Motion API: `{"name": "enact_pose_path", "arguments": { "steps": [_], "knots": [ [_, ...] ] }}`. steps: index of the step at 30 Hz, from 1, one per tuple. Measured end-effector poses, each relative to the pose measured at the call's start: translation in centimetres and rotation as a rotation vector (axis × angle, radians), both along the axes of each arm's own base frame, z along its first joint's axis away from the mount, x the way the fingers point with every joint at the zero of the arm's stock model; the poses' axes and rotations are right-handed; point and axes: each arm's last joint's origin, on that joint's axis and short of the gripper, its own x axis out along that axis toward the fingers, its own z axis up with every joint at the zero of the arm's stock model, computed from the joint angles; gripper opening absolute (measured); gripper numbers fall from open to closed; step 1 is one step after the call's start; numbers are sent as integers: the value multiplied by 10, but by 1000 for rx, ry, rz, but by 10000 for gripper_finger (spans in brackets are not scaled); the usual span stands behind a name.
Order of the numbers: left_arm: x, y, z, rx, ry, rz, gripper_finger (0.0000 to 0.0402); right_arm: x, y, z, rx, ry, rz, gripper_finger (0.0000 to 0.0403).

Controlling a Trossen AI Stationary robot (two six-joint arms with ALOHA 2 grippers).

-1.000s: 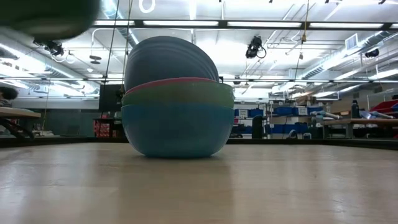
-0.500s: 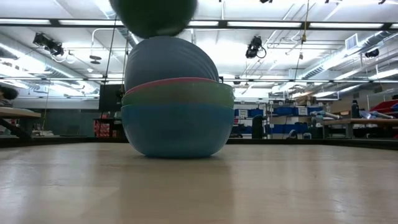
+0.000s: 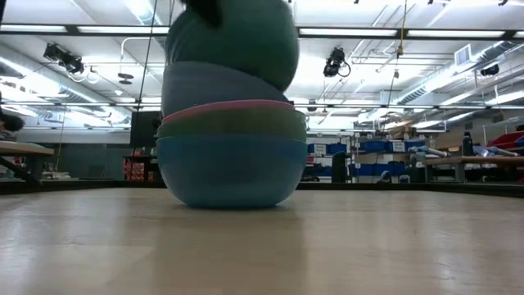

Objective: Nest bowls inside each other
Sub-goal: Stack the green bowl on top of the blue bowl, then stack the light blue bowl on top of the green bowl

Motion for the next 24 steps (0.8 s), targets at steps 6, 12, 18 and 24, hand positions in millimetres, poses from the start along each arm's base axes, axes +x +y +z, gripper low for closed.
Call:
{"name": "enact_pose_path", "arguments": {
  "steps": [6, 12, 18, 24],
  "knots": [
    [-4, 5, -33, 61, 69, 42, 10, -12, 1, 5, 24, -22, 5, 249],
    [-10, 10, -51, 76, 130, 110, 42, -14, 4, 4, 45, -1, 52, 249],
    [-7, 5, -32, 84, 77, 146, 86, -18, 6, -7, 158, 141, 78, 256],
    [-3, 5, -13, 82, 21, 171, 166, -19, 7, -24, 230, 305, -46, 261]
  ]
}}
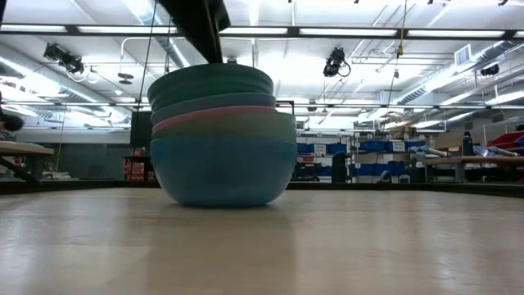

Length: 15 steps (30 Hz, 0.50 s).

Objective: Nest bowls inside each other
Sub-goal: Stack the light blue bowl on top of the green bowl

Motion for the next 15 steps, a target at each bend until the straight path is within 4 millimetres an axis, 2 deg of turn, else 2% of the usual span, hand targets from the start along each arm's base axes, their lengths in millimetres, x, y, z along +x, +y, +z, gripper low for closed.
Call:
{"name": "enact_pose_path", "arguments": {
  "steps": [4, 8, 15],
  "knots": [
    [0, 0, 10, -7, -8, 39, 221, 0, 5, -23, 68, 125, -92, 259],
    [-3, -1, 32, 25, -33, 74, 258, -2, 12, -62, 192, 286, -205, 258],
    [-21, -11, 82, 157, -94, 89, 273, -8, 31, -132, 346, 400, -320, 257]
  ]
}}
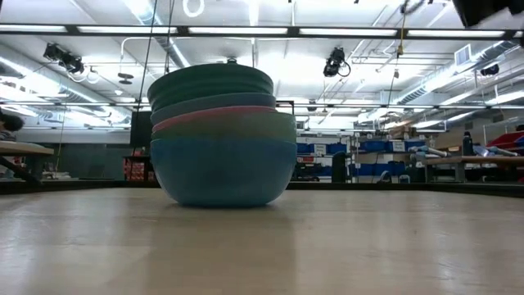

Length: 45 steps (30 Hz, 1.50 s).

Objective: Nest bowls inside each other
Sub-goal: Stack the light blue bowl on top of the green bowl

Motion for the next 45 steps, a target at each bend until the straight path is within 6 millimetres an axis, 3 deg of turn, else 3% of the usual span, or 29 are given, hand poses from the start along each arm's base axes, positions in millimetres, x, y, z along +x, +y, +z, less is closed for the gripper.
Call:
{"name": "enact_pose_path", "arguments": {
  "steps": [4, 8, 12, 19, 32, 36, 42, 45],
  "knots": [
    [-18, -3, 19, 39, 21, 59, 271, 0, 7, -31, 95, -15, -48, 256],
    [-37, -11, 28, 45, 58, 117, 271, -10, 10, -50, 126, 52, -104, 255],
    [-52, -22, 37, 9, -2, 123, 271, -23, 17, -53, 128, 115, -152, 250],
    [-68, -25, 47, 7, -85, 165, 271, -33, 32, -56, 123, 110, -223, 238],
    [-85, -25, 60, -35, -134, 156, 271, -20, 51, -85, 81, 129, -215, 201],
    [-86, -25, 61, -42, -136, 155, 271, -16, 53, -92, 65, 141, -170, 166],
    [-90, -26, 67, -75, -158, 162, 270, -6, 47, -96, 48, 132, -66, 32],
    [-93, -28, 73, -92, -177, 148, 270, 3, 37, -93, 14, 83, -16, 10]
  ]
}}
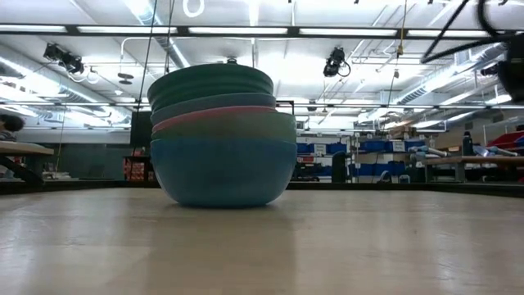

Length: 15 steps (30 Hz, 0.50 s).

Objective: Nest bowls inside each other
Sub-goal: Stack the light blue bowl on top of the green bowl

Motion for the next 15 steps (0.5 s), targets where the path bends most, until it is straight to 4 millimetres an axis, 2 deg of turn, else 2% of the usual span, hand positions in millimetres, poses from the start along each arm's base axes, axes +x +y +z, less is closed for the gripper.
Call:
{"name": "enact_pose_path", "arguments": {
  "steps": [3, 6, 10, 15],
  "knots": [
    [-4, -2, 4, -10, -12, -17, 267, 13, -14, 5, -48, -53, 60, 3],
    [-6, -6, 4, -31, 0, -35, 258, 33, -23, 20, -76, -131, 155, 1],
    [-9, -12, 0, -85, 29, -46, 242, 61, -33, 51, -125, -254, 284, 0],
    [-11, -22, -18, -124, 129, -58, 222, 89, -42, 99, -193, -408, 433, 0]
  ]
}}
